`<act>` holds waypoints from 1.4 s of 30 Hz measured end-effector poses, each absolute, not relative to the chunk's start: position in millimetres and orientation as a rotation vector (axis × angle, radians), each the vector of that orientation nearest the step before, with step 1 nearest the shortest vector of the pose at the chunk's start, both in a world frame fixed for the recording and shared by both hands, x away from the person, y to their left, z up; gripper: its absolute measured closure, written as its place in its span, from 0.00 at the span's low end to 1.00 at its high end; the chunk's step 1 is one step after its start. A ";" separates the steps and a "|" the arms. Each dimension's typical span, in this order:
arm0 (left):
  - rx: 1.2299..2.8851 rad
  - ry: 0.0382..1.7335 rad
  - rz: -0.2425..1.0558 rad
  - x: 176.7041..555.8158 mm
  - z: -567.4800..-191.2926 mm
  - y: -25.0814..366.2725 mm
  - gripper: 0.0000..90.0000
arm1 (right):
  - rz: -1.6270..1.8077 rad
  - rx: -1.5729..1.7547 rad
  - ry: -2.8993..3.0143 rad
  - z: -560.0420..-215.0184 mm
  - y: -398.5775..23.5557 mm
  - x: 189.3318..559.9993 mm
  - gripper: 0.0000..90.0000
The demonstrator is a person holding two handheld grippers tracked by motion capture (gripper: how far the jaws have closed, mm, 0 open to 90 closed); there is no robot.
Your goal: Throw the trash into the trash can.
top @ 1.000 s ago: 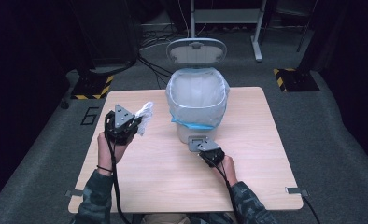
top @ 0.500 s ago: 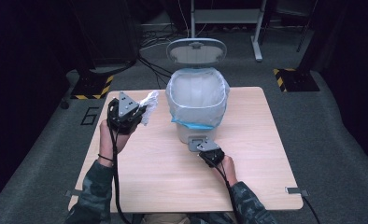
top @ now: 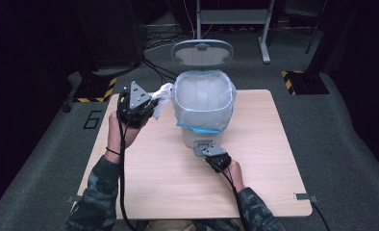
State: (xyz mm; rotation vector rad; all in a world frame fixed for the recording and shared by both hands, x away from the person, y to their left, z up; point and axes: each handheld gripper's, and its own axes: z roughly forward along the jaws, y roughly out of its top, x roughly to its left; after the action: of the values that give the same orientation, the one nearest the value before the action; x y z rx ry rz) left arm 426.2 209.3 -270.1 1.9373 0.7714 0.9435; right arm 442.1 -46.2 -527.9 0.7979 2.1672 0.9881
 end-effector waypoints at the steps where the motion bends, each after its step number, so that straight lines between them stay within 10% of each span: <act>1: 1.942 0.767 0.942 427.0 -268.7 207.6 0.95 | 0.989 0.802 2.169 -527.9 -46.0 442.0 1.00; 42: 2.056 0.668 0.896 481.9 -248.8 142.3 0.95 | 0.965 0.797 2.153 -527.0 -46.2 440.7 1.00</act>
State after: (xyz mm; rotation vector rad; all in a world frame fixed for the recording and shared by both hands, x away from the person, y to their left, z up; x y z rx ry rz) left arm 481.9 142.3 -248.8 2.0562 0.6676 0.8962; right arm 440.7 -46.2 -527.0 0.7969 2.1527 0.9653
